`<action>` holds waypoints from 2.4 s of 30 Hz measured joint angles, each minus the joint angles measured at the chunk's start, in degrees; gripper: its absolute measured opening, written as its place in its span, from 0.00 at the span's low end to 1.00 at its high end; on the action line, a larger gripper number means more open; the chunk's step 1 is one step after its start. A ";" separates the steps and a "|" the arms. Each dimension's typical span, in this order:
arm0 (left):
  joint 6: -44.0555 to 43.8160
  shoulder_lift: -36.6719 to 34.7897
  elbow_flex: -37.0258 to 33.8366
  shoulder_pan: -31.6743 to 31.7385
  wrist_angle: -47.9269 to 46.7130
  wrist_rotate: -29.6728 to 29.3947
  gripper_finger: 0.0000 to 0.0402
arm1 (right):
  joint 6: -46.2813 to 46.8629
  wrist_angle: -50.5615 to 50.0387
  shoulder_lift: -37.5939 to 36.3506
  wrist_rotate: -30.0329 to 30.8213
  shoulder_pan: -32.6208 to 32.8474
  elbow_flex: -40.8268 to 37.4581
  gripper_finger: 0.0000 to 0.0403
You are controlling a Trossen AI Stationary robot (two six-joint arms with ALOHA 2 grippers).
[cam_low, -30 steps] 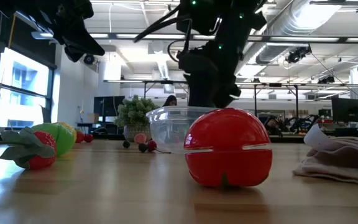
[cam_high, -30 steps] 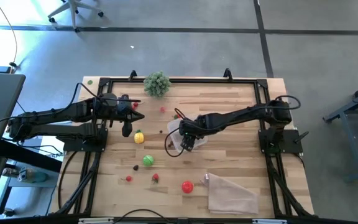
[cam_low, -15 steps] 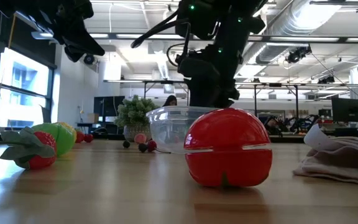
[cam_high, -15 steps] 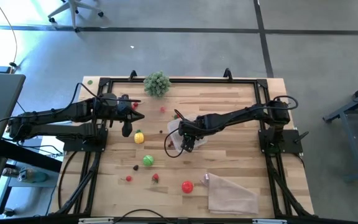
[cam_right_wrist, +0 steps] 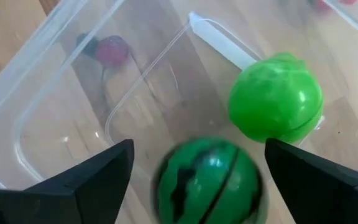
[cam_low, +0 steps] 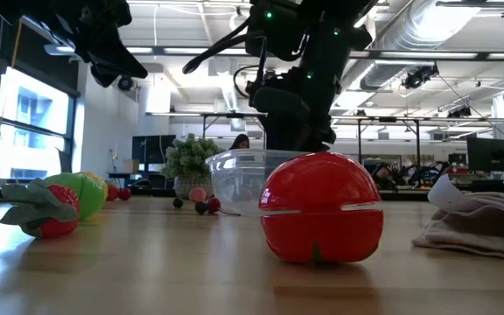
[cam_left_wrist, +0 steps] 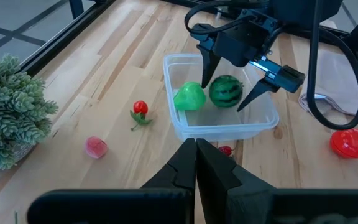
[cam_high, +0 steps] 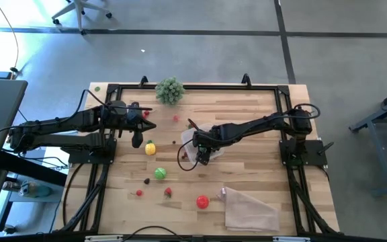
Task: Pick and placing Produce into tupperware
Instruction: Put the red tomato into the transparent bin
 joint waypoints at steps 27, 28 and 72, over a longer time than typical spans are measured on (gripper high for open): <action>0.01 0.00 -0.01 0.00 0.02 0.01 0.00 | -5.05 -8.52 -8.06 5.89 8.50 10.49 0.96; 0.02 0.00 -0.02 -0.01 0.01 0.01 0.00 | -5.43 -8.23 -8.30 5.92 9.79 10.15 0.96; 0.01 0.00 -0.02 -0.01 -0.15 -0.01 0.00 | -6.25 0.37 5.16 1.92 30.86 9.60 0.96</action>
